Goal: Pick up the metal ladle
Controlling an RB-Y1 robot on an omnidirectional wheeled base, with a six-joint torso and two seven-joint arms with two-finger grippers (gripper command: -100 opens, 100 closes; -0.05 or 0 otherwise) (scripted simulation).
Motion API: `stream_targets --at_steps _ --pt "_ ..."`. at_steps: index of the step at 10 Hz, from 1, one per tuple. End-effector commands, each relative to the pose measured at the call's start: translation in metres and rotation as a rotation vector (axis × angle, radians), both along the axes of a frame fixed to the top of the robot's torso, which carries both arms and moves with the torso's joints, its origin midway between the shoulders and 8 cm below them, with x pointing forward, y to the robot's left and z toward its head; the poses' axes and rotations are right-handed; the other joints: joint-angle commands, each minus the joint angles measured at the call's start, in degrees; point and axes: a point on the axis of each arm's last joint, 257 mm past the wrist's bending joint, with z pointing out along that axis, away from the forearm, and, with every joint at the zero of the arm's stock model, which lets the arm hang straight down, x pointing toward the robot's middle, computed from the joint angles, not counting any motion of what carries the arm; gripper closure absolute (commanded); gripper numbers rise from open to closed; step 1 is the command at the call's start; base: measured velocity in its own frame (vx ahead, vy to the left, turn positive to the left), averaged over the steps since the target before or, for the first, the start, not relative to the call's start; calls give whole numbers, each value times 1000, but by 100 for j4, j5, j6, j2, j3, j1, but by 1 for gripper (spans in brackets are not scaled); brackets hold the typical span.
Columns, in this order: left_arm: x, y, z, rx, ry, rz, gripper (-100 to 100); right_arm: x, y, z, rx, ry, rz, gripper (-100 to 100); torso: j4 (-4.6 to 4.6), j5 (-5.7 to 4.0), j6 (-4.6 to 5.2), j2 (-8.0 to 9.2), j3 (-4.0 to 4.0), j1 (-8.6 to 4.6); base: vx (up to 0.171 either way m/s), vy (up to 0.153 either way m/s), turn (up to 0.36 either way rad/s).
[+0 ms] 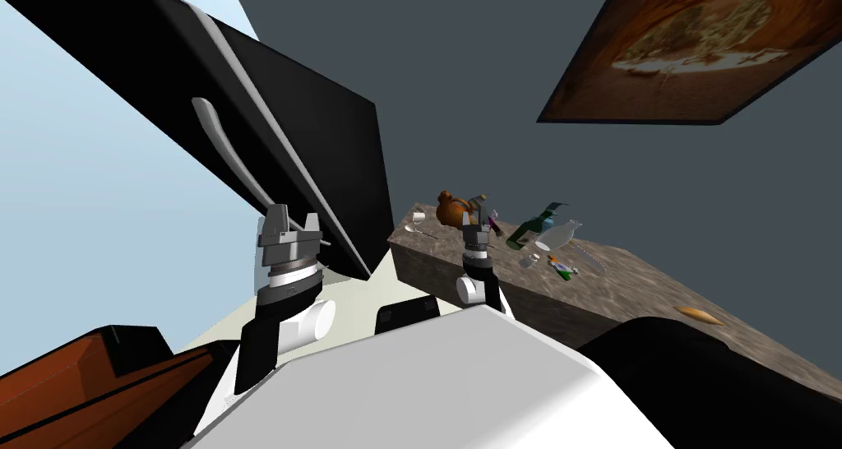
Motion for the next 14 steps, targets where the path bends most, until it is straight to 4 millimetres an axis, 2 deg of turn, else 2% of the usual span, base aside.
stream_targets --at_steps 1,6,7,9,14 --pt "0 0 0 0 0 0 0 1 5 1 -24 1 19 -100 0 0 0 0 0 0 -8 31 18" --pt "0 0 0 0 0 0 0 9 36 2 -155 18 121 -100 1 13 -1 8 4 58 -15 123 36" --pt "0 0 0 0 0 0 0 9 38 1 -168 20 127 -100 1 14 -2 5 3 64 -7 104 11" --pt "0 0 0 0 0 0 0 13 53 -5 -235 39 171 -100 1 9 -1 5 3 38 -22 119 56" --pt "0 0 0 0 0 0 0 18 70 -22 -360 78 233 -100 1 10 -1 3 2 45 -12 113 25"
